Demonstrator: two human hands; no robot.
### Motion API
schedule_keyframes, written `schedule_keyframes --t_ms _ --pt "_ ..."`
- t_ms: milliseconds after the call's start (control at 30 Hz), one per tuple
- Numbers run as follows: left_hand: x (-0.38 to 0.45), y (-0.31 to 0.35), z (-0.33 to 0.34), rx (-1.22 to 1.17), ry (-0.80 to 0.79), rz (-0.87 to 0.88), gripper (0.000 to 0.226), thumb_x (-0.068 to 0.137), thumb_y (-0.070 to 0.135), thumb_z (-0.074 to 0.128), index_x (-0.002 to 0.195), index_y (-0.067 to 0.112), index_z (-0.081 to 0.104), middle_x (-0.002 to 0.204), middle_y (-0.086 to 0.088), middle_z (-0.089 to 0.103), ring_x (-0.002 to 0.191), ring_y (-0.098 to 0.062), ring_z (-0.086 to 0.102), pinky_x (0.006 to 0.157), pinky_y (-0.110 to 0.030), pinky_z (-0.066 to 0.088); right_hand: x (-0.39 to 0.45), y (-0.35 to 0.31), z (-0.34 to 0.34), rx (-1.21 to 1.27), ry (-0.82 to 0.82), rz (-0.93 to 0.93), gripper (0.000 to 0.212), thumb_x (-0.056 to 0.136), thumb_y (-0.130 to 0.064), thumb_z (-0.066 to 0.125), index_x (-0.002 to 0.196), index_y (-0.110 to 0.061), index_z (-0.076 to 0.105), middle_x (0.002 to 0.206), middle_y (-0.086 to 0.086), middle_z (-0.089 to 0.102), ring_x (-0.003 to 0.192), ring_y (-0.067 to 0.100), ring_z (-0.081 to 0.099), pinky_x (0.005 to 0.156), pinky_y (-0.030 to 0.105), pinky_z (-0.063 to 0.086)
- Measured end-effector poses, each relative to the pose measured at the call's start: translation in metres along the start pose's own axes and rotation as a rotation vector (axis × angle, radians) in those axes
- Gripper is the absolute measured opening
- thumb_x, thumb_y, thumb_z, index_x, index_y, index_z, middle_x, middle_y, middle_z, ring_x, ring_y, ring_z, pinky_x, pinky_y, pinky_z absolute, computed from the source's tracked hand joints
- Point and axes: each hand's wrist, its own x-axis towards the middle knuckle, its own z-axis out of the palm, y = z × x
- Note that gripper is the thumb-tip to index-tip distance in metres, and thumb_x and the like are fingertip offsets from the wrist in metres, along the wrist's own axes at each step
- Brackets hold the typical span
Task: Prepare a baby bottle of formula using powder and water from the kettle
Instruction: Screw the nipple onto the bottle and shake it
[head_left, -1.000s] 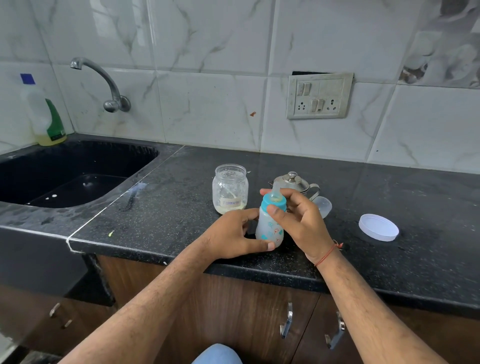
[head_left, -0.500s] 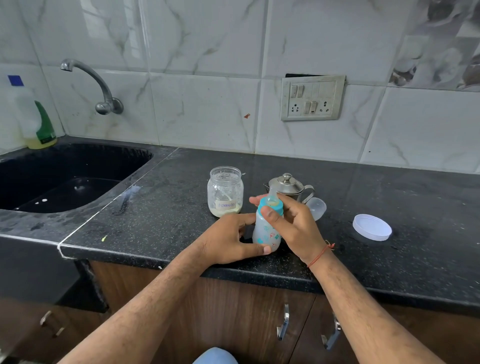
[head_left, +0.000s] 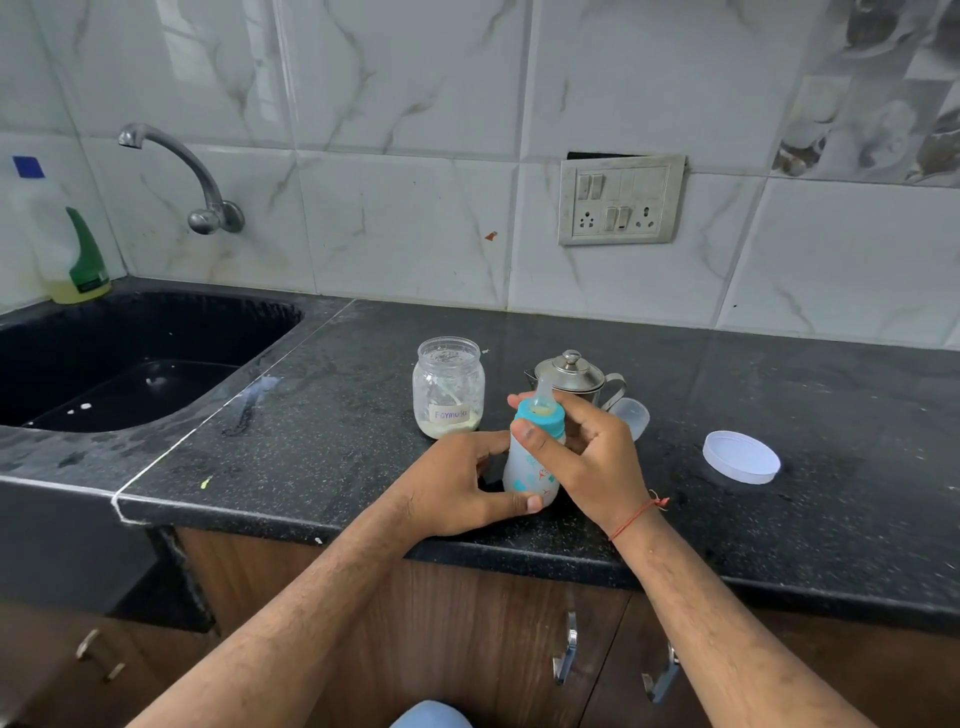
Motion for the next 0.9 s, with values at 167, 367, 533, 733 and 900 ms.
schedule_keyframes --t_ms 167,367,533,733,900 --pt "0.0 -0.001 0.0 -0.05 -0.017 -0.008 0.03 0.087 0.046 0.088 0.112 0.037 0.075 0.086 0.012 0.073 0.065 -0.007 0.056 0.064 -0.029 0.048 0.004 0.001 -0.002 0.17 -0.148 0.034 0.036 0.101 -0.025 0.059 0.132 -0.007 0.068 0.134 0.002 0.073 0.129 0.021 0.066 0.108 0.041 0.054" --pt "-0.002 0.006 0.003 0.033 0.064 0.006 0.027 0.086 0.046 0.089 0.105 0.032 0.075 0.073 0.012 0.063 0.06 -0.006 0.049 0.058 -0.026 0.042 0.001 0.006 0.007 -0.013 0.032 -0.026 0.034 0.096 -0.046 0.068 0.114 -0.019 0.076 0.111 -0.003 0.08 0.103 0.019 0.076 0.089 0.053 0.061" --pt "-0.004 0.013 0.004 0.178 0.129 -0.048 0.04 0.08 0.061 0.08 0.106 0.031 0.074 0.077 0.002 0.07 0.067 -0.019 0.061 0.061 -0.035 0.051 -0.001 0.001 0.022 -0.26 0.245 -0.101 0.027 0.094 -0.049 0.074 0.099 -0.022 0.076 0.071 -0.019 0.07 0.065 0.005 0.067 0.061 0.021 0.048" --pt "-0.001 0.008 0.0 0.009 0.034 -0.021 0.04 0.084 0.054 0.086 0.113 0.029 0.073 0.099 0.01 0.078 0.091 -0.009 0.074 0.086 -0.04 0.061 0.005 0.0 0.006 -0.088 0.018 0.069 0.036 0.096 -0.045 0.071 0.121 -0.021 0.076 0.115 -0.01 0.08 0.106 0.011 0.075 0.095 0.044 0.06" --pt "0.001 0.001 0.002 0.038 0.01 -0.041 0.044 0.09 0.058 0.076 0.127 0.036 0.069 0.119 0.02 0.077 0.116 -0.002 0.072 0.108 -0.046 0.056 0.006 -0.003 0.002 -0.013 -0.073 0.113 0.048 0.095 -0.048 0.069 0.134 -0.02 0.071 0.13 -0.013 0.074 0.118 0.009 0.071 0.103 0.044 0.058"
